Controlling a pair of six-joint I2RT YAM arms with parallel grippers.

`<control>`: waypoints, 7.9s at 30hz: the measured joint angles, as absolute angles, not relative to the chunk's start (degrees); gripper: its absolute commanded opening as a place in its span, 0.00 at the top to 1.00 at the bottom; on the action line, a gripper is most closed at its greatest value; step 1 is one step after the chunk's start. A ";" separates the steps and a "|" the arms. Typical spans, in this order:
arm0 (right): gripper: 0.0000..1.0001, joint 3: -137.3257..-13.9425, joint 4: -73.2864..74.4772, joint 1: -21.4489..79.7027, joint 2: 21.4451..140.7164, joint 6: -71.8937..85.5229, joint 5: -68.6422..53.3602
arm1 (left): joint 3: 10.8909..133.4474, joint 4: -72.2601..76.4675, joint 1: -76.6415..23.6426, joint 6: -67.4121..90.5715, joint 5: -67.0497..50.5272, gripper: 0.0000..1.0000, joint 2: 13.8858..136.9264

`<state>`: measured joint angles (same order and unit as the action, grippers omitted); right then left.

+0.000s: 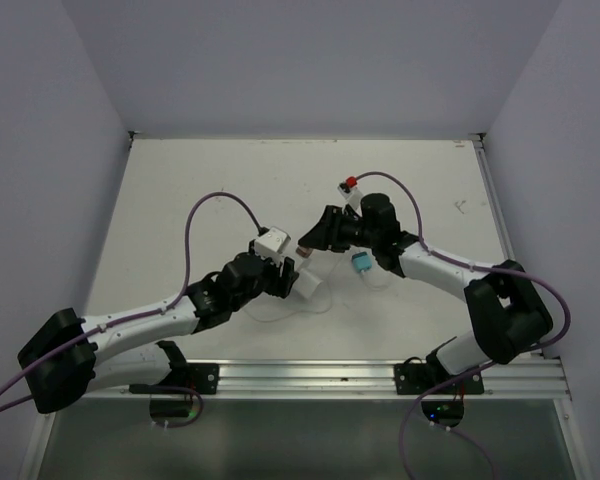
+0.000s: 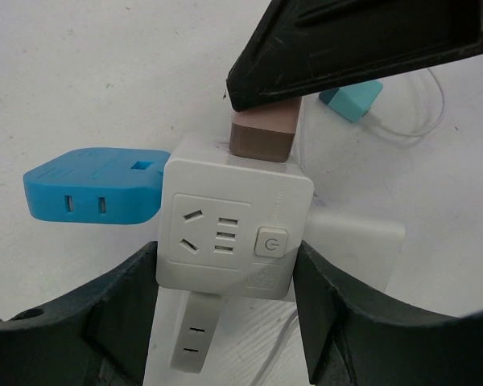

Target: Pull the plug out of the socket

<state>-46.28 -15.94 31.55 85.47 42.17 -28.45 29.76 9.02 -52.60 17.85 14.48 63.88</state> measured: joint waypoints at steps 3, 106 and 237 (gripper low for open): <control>0.69 -45.34 -16.47 31.20 86.00 42.74 -28.75 | 29.12 9.43 -52.64 18.65 14.13 1.00 63.90; 0.05 -37.98 -15.97 25.39 80.51 39.86 -31.46 | 42.17 -8.93 -44.73 25.93 18.20 1.00 72.51; 0.47 -44.58 -37.78 36.25 101.78 52.16 -35.42 | 42.15 -11.68 -43.22 35.64 30.33 1.00 69.08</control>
